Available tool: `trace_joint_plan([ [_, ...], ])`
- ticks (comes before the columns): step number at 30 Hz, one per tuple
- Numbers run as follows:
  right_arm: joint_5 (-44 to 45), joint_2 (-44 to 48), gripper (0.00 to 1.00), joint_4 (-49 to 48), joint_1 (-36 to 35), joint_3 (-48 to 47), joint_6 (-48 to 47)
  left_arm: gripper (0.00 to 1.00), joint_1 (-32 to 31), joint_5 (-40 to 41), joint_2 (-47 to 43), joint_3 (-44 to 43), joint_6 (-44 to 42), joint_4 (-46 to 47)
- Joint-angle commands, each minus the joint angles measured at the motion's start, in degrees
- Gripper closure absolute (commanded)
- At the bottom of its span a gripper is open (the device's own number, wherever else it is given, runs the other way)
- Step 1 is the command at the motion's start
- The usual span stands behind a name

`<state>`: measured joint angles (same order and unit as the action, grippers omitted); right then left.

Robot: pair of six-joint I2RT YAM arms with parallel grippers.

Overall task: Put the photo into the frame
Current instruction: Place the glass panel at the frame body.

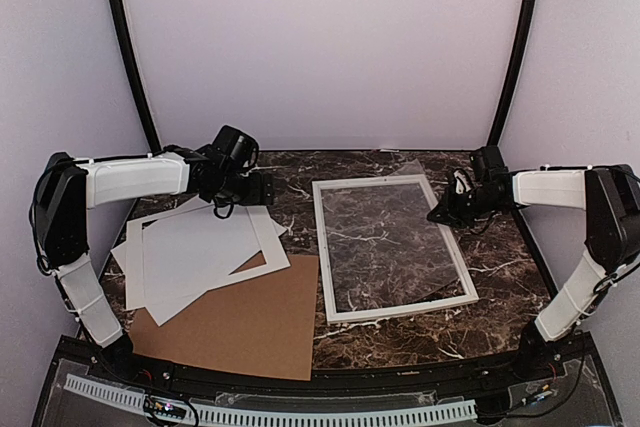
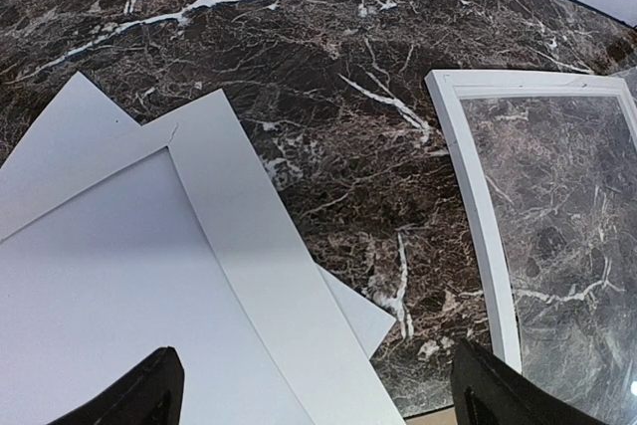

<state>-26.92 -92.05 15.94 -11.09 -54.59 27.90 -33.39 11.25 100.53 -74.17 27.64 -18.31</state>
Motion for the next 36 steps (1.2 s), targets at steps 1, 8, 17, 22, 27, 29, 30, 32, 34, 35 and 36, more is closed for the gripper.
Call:
trace_joint_plan([
  [1,0.81,0.28,1.00,-1.18,0.39,-1.22,-0.43,0.04,-0.36,0.23,0.02,-1.07,-0.48,-0.24],
  [8,0.94,0.01,1.00,-1.29,0.38,-1.08,-0.74,0.04,-0.36,0.10,0.26,-0.93,-0.48,-0.05],
  [17,1.35,-0.21,1.00,-0.97,0.38,-1.74,-1.09,0.04,-0.36,0.04,0.30,-0.82,-0.44,-0.05],
  [22,1.68,-0.22,1.00,-1.00,0.37,-1.43,-1.07,0.04,-0.45,-0.14,0.37,-0.78,-0.40,0.02],
  [27,1.69,-0.22,1.00,-1.11,0.37,-1.36,-1.01,0.04,-0.53,-0.13,0.37,-0.82,-0.39,0.12],
  [29,1.69,-0.23,1.00,-1.09,0.38,-1.40,-0.98,0.04,-0.54,-0.16,0.44,-0.80,-0.39,0.07],
  [30,1.69,-0.27,1.00,-1.14,0.38,-1.35,-1.04,0.04,-0.54,-0.17,0.45,-0.80,-0.39,0.08],
  [32,1.61,-0.38,1.00,-1.01,0.37,-1.32,-1.09,0.04,-0.54,-0.16,0.52,-0.80,-0.39,0.07],
  [34,1.76,-0.39,1.00,-1.05,0.37,-1.28,-1.05,0.04,-0.54,-0.20,0.58,-0.80,-0.39,0.07],
  [35,1.84,-0.34,1.00,-1.03,0.37,-1.32,-1.08,0.04,-0.61,-0.23,0.55,-0.80,-0.39,0.14],
  [36,1.99,-0.37,1.00,-1.01,0.37,-1.32,-1.09,0.04,-0.62,-0.25,0.55,-0.80,-0.39,0.12],
])
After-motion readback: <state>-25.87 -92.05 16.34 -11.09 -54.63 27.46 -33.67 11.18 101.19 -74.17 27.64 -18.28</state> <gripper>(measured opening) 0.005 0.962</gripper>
